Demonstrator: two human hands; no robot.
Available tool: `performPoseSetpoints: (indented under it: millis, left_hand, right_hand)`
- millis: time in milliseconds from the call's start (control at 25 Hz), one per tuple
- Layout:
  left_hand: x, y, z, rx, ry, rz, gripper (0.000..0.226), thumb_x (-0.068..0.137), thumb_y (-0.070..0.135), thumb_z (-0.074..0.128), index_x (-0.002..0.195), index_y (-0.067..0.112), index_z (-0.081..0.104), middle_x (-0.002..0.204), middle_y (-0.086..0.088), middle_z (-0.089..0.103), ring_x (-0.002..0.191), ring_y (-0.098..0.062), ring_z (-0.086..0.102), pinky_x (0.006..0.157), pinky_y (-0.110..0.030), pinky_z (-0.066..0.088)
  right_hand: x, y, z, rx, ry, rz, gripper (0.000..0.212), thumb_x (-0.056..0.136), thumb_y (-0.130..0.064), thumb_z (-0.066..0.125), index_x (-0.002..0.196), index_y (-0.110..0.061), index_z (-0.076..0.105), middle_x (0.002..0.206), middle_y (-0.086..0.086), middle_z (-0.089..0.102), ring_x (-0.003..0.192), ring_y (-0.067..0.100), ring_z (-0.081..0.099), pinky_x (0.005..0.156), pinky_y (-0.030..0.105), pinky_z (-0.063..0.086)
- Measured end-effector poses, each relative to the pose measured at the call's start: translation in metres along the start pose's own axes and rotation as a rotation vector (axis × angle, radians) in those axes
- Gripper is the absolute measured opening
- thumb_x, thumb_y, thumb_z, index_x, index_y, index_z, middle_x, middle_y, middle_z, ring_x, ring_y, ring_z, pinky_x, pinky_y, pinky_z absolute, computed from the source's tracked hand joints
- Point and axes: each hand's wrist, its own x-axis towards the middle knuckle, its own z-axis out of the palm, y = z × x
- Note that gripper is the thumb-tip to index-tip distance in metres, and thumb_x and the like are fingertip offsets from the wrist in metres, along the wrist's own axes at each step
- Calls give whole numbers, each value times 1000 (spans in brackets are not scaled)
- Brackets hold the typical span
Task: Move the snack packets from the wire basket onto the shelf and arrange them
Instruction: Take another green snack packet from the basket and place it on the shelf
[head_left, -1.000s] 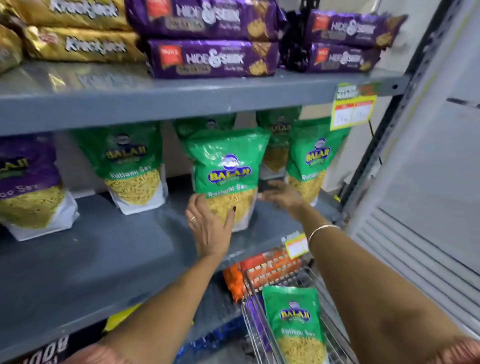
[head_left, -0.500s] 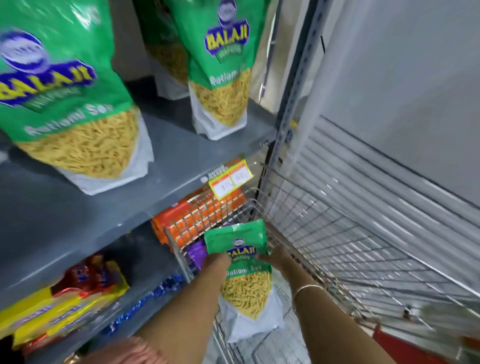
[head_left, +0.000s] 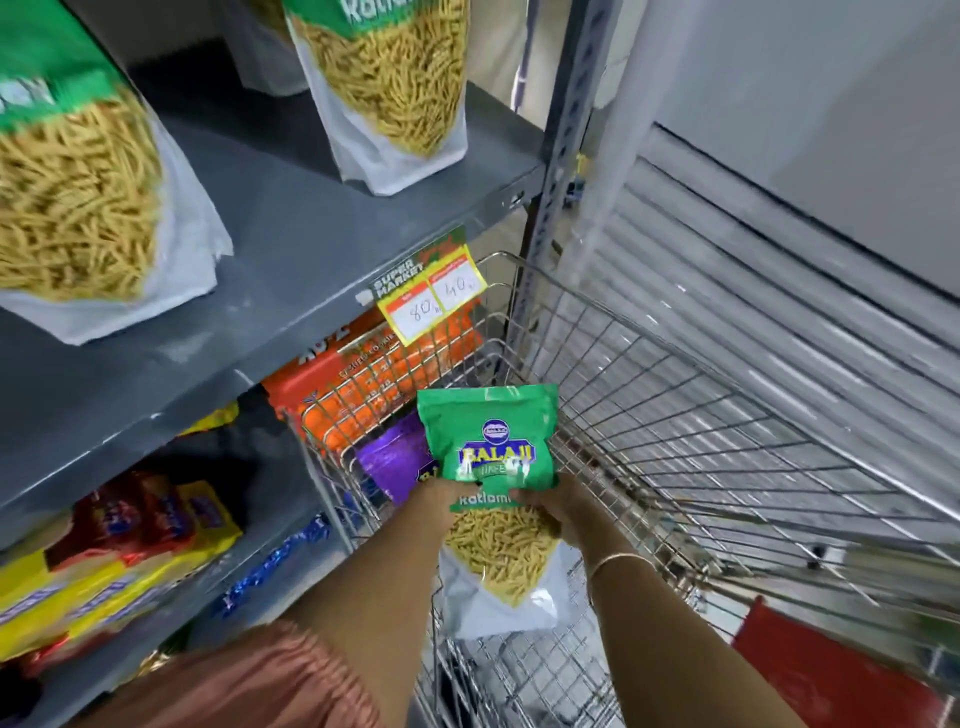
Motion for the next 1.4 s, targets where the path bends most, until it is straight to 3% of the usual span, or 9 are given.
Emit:
performPoseSetpoints:
  millis: [120,320,480,640,920,1000,1120,1200,1400]
  left_hand:
    - [-28,-3,9,-8,-55,34,50,77,-1,70,124,-8,54,110,-25,65,73,-22,63,88,-42,52]
    - [-104,4,20,-31,-66,264,76,60,7,83,126,-11,48,128,-13,56,108,-21,55,104,-42,45]
    - [-196,24,-4,-48,-102,416,33,78,-6,67,106,-3,50,92,-12,66,81,-9,60,85,-34,49]
    - [-253,42,-76,-24,-105,599,46,67,-7,76,105,12,57,118,-17,62,87,-19,71,100,-39,46]
    - [-380,17,-232,-181,70,724,24,84,-6,60,71,12,50,34,7,63,47,-7,63,82,-41,50]
    - [-399,5,-273,-213,142,779,9,86,-4,58,86,4,58,46,5,68,44,-4,61,91,-42,47]
    - [-411,-12,-335,-328,316,894,38,84,-5,60,121,-1,54,78,-2,62,49,-4,61,75,-33,52]
    - [-413,-20,-362,-382,427,941,22,82,-6,63,102,1,59,77,-1,57,39,1,60,50,-19,54]
    - [-380,-30,-394,-444,701,953,18,74,-4,72,88,0,61,109,-15,66,86,-20,64,76,-33,55]
  right_hand:
    - [-32,-6,-18,2,-2,-81,37,65,17,69,99,5,62,67,7,70,50,16,66,42,22,55]
    - [-110,-34,-41,-13,-13,-216,67,45,2,76,110,8,61,102,29,69,76,30,67,77,46,59]
    - [-176,-76,-33,-91,-66,-355,47,62,12,72,107,7,59,109,28,65,76,27,66,60,33,60]
    - [-247,-126,12,-181,-144,-499,28,73,12,65,95,-6,61,85,7,68,69,17,66,51,28,55]
    - [-319,-198,160,-404,-299,-752,41,69,7,72,108,1,57,91,12,71,81,24,68,62,28,59]
    - [-333,-208,208,-426,-355,-809,41,64,3,77,101,0,60,93,14,73,82,23,68,82,41,59]
    - [-343,-216,282,-442,-366,-982,105,42,-23,91,131,0,42,131,21,54,120,37,52,105,56,41]
    - [-337,-221,320,-425,-402,-1044,121,31,-35,92,134,-1,38,136,20,52,126,37,47,107,55,39]
    - [-336,-207,361,-417,-424,-1052,68,60,0,82,120,7,52,114,15,64,109,29,59,93,36,48]
